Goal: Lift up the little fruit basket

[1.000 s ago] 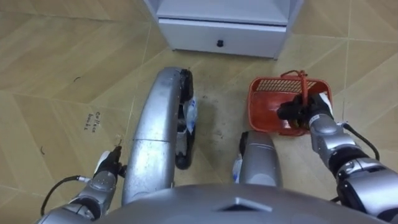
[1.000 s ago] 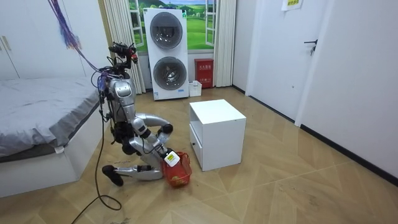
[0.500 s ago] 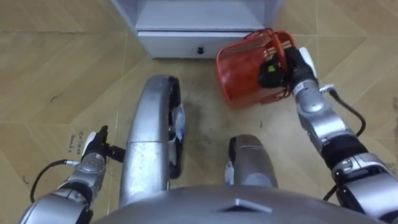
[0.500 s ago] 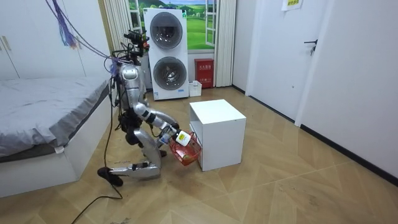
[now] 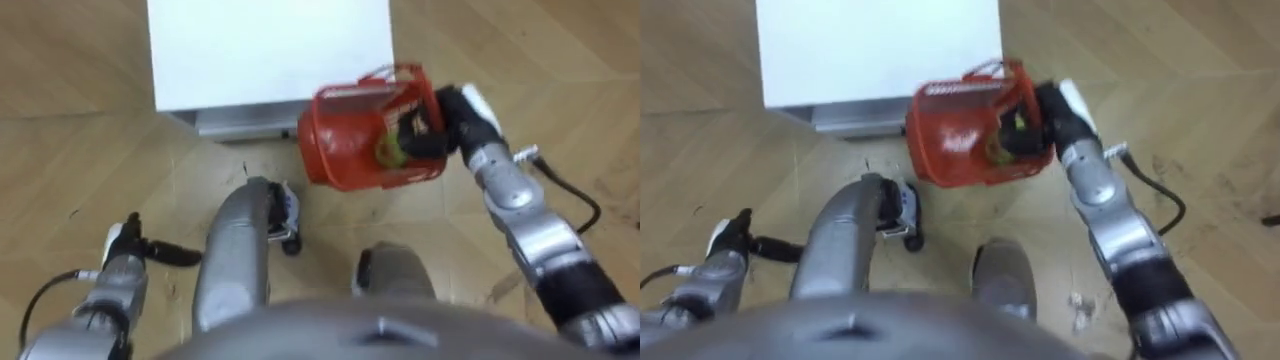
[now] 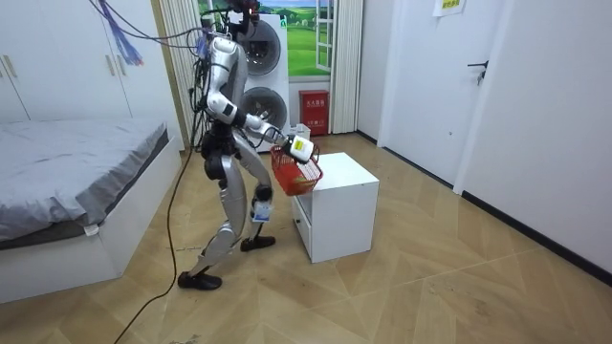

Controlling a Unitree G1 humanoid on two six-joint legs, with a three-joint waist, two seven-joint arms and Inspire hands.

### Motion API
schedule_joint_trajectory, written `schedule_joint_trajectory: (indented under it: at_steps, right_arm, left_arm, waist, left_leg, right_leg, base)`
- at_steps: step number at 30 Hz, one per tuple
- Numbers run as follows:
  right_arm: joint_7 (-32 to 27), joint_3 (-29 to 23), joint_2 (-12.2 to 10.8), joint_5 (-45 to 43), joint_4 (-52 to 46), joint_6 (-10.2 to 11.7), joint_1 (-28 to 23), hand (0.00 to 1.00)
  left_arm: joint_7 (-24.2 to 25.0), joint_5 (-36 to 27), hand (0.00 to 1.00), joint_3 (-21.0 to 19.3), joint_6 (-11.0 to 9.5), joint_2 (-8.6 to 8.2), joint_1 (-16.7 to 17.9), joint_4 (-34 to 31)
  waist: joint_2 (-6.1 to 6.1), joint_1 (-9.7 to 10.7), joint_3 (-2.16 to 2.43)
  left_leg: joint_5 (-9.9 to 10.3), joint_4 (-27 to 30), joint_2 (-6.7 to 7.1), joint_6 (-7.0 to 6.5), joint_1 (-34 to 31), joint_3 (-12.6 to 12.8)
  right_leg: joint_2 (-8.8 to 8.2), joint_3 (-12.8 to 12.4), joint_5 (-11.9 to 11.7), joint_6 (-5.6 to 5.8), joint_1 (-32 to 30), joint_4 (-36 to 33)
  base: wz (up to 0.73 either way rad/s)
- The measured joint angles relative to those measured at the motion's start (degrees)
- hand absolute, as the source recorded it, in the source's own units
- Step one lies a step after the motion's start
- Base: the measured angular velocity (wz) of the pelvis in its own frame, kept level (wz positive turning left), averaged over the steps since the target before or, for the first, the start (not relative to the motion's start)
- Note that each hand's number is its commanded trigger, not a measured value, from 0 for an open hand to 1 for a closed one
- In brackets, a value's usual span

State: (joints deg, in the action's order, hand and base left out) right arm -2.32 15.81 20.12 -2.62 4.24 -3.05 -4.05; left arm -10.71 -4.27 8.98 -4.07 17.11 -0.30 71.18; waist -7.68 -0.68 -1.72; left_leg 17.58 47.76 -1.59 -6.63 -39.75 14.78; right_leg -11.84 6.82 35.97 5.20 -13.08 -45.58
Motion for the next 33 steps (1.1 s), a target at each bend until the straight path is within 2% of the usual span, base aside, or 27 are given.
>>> schedule_joint_trajectory:
  at_steps: [2, 4, 6, 8, 9, 11, 12, 14, 17, 20, 24, 27, 29, 31, 32, 33]
  right_arm:
    - [2.0, -2.3, 0.1, 0.3, -5.9, 0.7, -2.5, 1.00]
    - [3.4, -3.2, 0.0, 0.3, -7.6, 0.7, -3.8, 1.00]
    - [4.9, -3.8, 0.0, 0.2, -8.0, 0.6, -4.0, 1.00]
    - [6.4, -4.3, 0.0, 0.3, -9.6, 0.6, -4.0, 1.00]
    - [6.8, -4.3, 0.0, 0.2, -9.9, 0.6, -4.1, 1.00]
    - [8.5, -4.6, 0.0, 0.4, -11.1, 0.5, -4.1, 1.00]
    - [8.8, -4.8, 0.0, 0.4, -11.6, 0.5, -4.1, 1.00]
    - [9.5, -6.1, 0.0, 0.6, -13.6, 0.6, -4.4, 1.00]
    - [10.4, -7.6, 0.0, 0.6, -14.7, 0.6, -6.2, 1.00]
    - [12.0, -8.3, -0.2, 0.6, -15.0, 0.6, -7.5, 1.00]
    - [13.7, -8.5, -0.1, 0.6, -16.3, 0.6, -7.2, 1.00]
    - [14.2, -8.5, -0.1, 0.6, -16.7, 0.6, -6.2, 1.00]
    - [14.3, -8.6, -0.2, 0.5, -16.7, 0.6, -5.9, 1.00]
    - [14.8, -8.6, -0.3, 0.6, -16.7, 0.6, -5.6, 1.00]
    - [15.1, -8.6, -0.3, 0.7, -16.7, 0.6, -4.9, 1.00]
    - [15.1, -8.6, -0.3, 0.6, -16.7, 0.6, -4.6, 1.00]
  left_arm:
    - [-0.1, 0.4, 0.00, -0.2, 0.2, -0.40, 2.0, -0.5]
    - [-0.2, 0.8, 0.00, -1.2, 1.0, -0.53, 4.0, -0.7]
    - [-0.2, 0.8, 0.00, -1.7, 1.6, -0.67, 5.5, -0.8]
    - [0.1, 1.4, 0.00, -1.8, 2.3, -1.05, 6.7, -0.9]
    - [0.2, 1.7, 0.00, -1.9, 2.4, -1.10, 6.8, -0.9]
    - [0.2, 2.7, 0.00, -2.1, 2.4, -1.16, 6.9, -0.9]
    - [0.2, 2.7, 0.00, -2.1, 2.4, -1.26, 7.0, -0.9]
    - [0.2, 2.7, 0.00, -2.2, 2.6, -1.89, 7.7, -1.3]
    - [0.2, 2.7, 0.00, -2.2, 2.6, -2.51, 8.8, -1.9]
    - [0.2, 2.9, 0.00, -2.2, 2.6, -2.62, 9.9, -1.9]
    - [0.9, 4.0, 0.00, -2.2, 2.6, -2.72, 9.9, -2.0]
    - [1.4, 4.4, 0.00, -3.9, 2.8, -2.75, 10.0, -2.1]
    - [1.4, 5.8, 0.00, -5.2, 2.9, -2.70, 9.0, -2.1]
    - [1.7, 6.1, 0.00, -5.6, 2.9, -2.71, 8.7, -2.2]
    - [2.2, 6.2, 0.00, -5.7, 2.9, -2.72, 8.8, -2.6]
    - [2.6, 6.4, 0.00, -5.7, 3.0, -2.76, 8.7, -2.7]
  waist:
    - [-0.02, -1.3, 0.09]
    - [0.12, -1.4, 0.22]
    - [0.11, -1.2, 0.56]
    - [0.57, -1.0, 0.88]
    - [0.63, -1.0, 0.93]
    - [0.73, -1.1, 1.02]
    - [0.74, -1.1, 1.02]
    - [1.31, -0.9, 1.45]
    - [1.39, -1.1, 1.65]
    - [1.33, -1.2, 1.62]
    - [1.35, -1.4, 1.59]
    - [0.75, -2.0, 1.28]
    - [0.65, -3.6, 0.99]
    - [0.90, -4.8, 1.03]
    - [1.39, -5.5, 0.65]
    - [1.28, -5.8, 0.73]
  left_leg:
    - [-1.6, -2.2, -0.95, 0.96, 1.8, -0.4]
    - [-2.9, -3.9, -1.52, 1.68, 3.4, -1.0]
    - [-4.7, -6.0, -1.62, 2.40, 4.7, -1.5]
    - [-7.6, -9.3, -1.62, 3.25, 6.1, -2.3]
    - [-8.4, -10.2, -1.62, 3.50, 6.6, -2.5]
    - [-11.6, -14.5, -1.64, 4.35, 8.7, -2.9]
    - [-12.4, -15.5, -1.65, 4.52, 9.3, -3.0]
    - [-15.1, -18.7, -1.81, 5.22, 10.9, -3.5]
    - [-17.5, -22.4, -1.79, 5.88, 13.5, -3.6]
    - [-18.2, -23.5, -1.67, 6.50, 15.3, -3.9]
    - [-18.2, -23.5, -1.84, 6.68, 15.2, -4.0]
    - [-17.6, -22.9, -1.76, 6.82, 15.1, -4.0]
    - [-15.8, -20.9, -2.05, 6.88, 15.0, -3.9]
    - [-13.8, -18.4, -2.35, 6.84, 14.2, -3.8]
    - [-12.2, -16.8, -2.45, 6.68, 14.1, -3.4]
    - [-11.3, -16.0, -2.51, 6.47, 14.0, -2.9]
  right_leg:
    - [1.01, 2.0, -0.5, -0.24, 2.9, 4.5]
    - [2.03, 3.3, -1.2, -0.53, 5.1, 7.2]
    - [2.56, 4.4, -1.7, -1.23, 6.4, 8.8]
    - [3.45, 5.3, -2.7, -2.69, 7.3, 10.1]
    - [3.64, 5.5, -3.1, -3.02, 7.4, 10.4]
    - [4.20, 6.3, -4.4, -4.44, 8.6, 12.1]
    - [4.29, 6.5, -4.7, -4.73, 8.8, 12.3]
    - [5.06, 7.2, -5.8, -5.85, 9.4, 13.7]
    - [5.59, 7.4, -6.7, -6.69, 11.0, 15.2]
    - [6.12, 7.5, -7.0, -7.26, 12.5, 16.2]
    - [6.47, 7.4, -7.1, -7.46, 12.7, 16.6]
    - [6.34, 7.4, -7.2, -7.47, 13.1, 17.3]
    - [6.41, 7.0, -7.2, -7.29, 14.1, 18.3]
    - [6.45, 6.6, -7.0, -6.88, 14.7, 18.9]
    - [6.26, 6.0, -6.6, -6.29, 15.2, 19.0]
    - [5.93, 5.8, -6.4, -6.00, 15.3, 19.0]
  base:
    - [-0.05]
    - [-0.01]
    - [0.08]
    - [0.14]
    - [0.15]
    - [0.10]
    - [0.09]
    - [0.05]
    - [0.00]
    - [-0.01]
    - [-0.01]
    - [0.00]
    - [-0.09]
    - [-0.14]
    - [-0.16]
    - [-0.16]
